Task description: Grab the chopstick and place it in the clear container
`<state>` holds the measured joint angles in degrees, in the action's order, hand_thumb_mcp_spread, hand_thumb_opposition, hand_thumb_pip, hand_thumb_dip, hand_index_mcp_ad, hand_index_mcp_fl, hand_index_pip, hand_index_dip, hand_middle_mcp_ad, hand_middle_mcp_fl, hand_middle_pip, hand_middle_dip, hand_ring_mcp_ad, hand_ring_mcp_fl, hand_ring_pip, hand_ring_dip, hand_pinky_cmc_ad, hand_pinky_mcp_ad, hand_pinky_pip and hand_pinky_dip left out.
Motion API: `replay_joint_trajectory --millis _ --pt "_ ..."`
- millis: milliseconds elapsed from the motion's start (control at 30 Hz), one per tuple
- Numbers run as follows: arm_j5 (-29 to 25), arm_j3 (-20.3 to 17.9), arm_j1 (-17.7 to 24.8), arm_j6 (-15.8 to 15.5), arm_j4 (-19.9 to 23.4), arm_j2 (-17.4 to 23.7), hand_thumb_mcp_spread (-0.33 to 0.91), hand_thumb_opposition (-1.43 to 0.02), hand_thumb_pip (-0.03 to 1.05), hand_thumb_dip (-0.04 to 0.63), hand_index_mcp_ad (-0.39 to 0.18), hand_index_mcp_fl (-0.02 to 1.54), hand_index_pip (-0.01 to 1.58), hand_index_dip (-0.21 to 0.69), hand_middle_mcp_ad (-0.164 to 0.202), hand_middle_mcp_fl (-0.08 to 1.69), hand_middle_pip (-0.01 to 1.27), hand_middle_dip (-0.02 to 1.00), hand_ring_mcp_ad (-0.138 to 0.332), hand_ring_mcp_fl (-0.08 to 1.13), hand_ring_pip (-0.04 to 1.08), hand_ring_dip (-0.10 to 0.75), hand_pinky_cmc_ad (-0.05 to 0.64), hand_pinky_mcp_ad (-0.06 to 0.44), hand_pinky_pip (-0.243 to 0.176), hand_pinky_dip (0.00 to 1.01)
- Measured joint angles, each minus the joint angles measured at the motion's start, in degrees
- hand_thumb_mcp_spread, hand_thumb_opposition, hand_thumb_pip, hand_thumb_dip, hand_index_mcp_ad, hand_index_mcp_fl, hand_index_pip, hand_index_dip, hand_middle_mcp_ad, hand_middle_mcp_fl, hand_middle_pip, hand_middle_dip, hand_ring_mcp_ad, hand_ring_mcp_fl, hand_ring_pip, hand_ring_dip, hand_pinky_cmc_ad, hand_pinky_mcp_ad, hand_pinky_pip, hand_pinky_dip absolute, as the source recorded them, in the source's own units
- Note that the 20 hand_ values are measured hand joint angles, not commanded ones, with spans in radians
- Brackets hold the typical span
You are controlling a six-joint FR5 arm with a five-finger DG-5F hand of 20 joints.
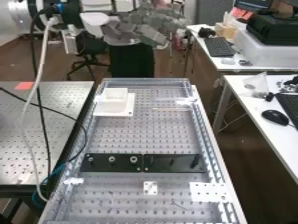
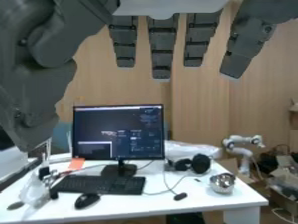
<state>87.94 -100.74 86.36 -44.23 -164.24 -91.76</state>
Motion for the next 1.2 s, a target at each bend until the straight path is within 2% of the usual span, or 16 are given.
replay_joint_trajectory --millis 300,400,467,567,667,733,800,900,1067,1200 --pt "-2.5 -1.4 1.3 1.7 7.8 -0.8 0.17 -0.72 0.56 0.084 -0.106 0.07 0.07 0.243 0.077 0.15 0.10 0.34 0.131 0.02 0.11 0.185 0.414 0.316 -0.106 0.30" --pt "-3.8 -2.3 1.5 1.2 10.6 -0.8 0.13 -0.73 0.66 0.079 -0.101 0.04 0.07 0.243 0.084 0.15 0.10 0.34 0.134 0.02 0.11 0.185 0.414 0.319 -0.106 0.29" --pt "-5.3 -2.8 1.8 0.3 12.1 -1.1 0.12 -0.74 0.69 0.079 -0.108 0.02 0.08 0.232 0.084 0.15 0.10 0.34 0.131 0.02 0.11 0.185 0.414 0.332 -0.106 0.29" --pt "-7.1 -2.6 2.1 -0.6 12.2 -1.7 0.08 -0.76 0.72 0.079 -0.098 0.02 0.09 0.182 0.084 0.15 0.10 0.34 0.134 0.02 0.11 0.185 0.414 0.332 -0.106 0.29" --pt "-8.1 -2.0 2.6 -1.0 11.9 -2.9 0.05 -0.79 0.81 0.082 -0.112 0.02 0.09 0.152 0.079 0.15 0.10 0.34 0.134 0.02 0.11 0.185 0.414 0.332 -0.106 0.29" --pt "-8.3 -1.4 2.8 -1.1 11.7 -3.9 0.02 -0.80 0.82 0.079 -0.096 0.02 0.09 0.086 0.089 0.15 0.10 0.34 0.134 0.02 0.11 0.185 0.414 0.328 -0.106 0.28" --pt "-7.6 -0.9 3.0 -1.1 11.7 -4.5 0.00 -0.82 0.83 0.079 -0.096 0.02 0.09 0.052 0.084 0.15 0.10 0.34 0.136 0.02 0.11 0.185 0.414 0.332 -0.106 0.28" --pt "-6.9 -0.1 3.2 -1.1 12.2 -5.6 -0.03 -0.83 0.96 0.084 -0.110 0.02 0.10 0.019 0.096 0.20 0.10 0.34 0.131 0.01 0.11 0.185 0.407 0.328 -0.106 0.29" --pt "-7.2 -0.1 3.5 -1.5 12.7 -5.5 -0.05 -0.87 0.96 0.082 -0.110 0.02 0.10 -0.061 0.099 0.20 0.10 0.34 0.134 0.01 0.11 0.185 0.407 0.332 -0.105 0.29" --pt "-9.7 -0.2 3.9 -2.1 12.7 -5.3 -0.08 -0.88 0.96 0.082 -0.093 0.02 0.10 -0.066 0.108 0.20 0.10 0.34 0.131 0.01 0.11 0.185 0.405 0.328 -0.105 0.30"
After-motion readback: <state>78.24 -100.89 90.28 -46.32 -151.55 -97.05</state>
